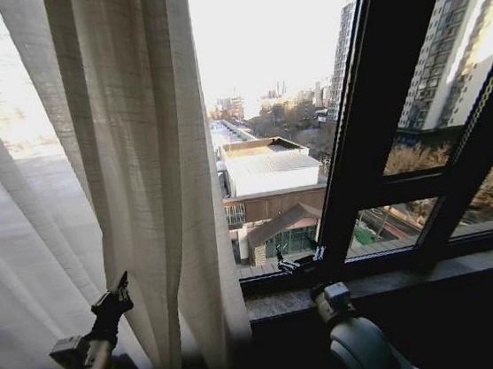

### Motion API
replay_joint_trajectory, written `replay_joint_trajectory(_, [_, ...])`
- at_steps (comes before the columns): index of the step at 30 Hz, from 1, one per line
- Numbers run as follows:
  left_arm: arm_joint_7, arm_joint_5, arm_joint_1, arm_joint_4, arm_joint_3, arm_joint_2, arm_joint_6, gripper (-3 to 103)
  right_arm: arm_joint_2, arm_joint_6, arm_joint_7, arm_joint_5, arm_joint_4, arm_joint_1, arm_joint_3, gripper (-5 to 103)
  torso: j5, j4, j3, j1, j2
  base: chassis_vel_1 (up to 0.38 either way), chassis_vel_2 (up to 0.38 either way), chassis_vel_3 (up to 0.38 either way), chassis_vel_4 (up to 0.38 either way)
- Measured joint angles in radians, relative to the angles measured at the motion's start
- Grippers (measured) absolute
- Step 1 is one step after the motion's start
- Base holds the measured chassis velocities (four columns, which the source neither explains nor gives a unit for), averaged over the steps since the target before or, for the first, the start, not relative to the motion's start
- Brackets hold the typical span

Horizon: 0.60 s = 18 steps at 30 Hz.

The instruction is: Open the curtains by pulling them apart, changing their state from closed to fully open.

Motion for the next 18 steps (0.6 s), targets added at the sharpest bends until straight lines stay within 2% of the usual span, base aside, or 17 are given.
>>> replay_joint_trajectory(18, [0.004,0.015,-0.002,0.016,0.005,-0.010,-0.018,0,-0.001,0.012,-0.001,-0.016,-0.011,0.000,0.002,100,-0.0005,0.0004,0.000,0.000,0.000,0.109,0.121,-0.121,-0.114])
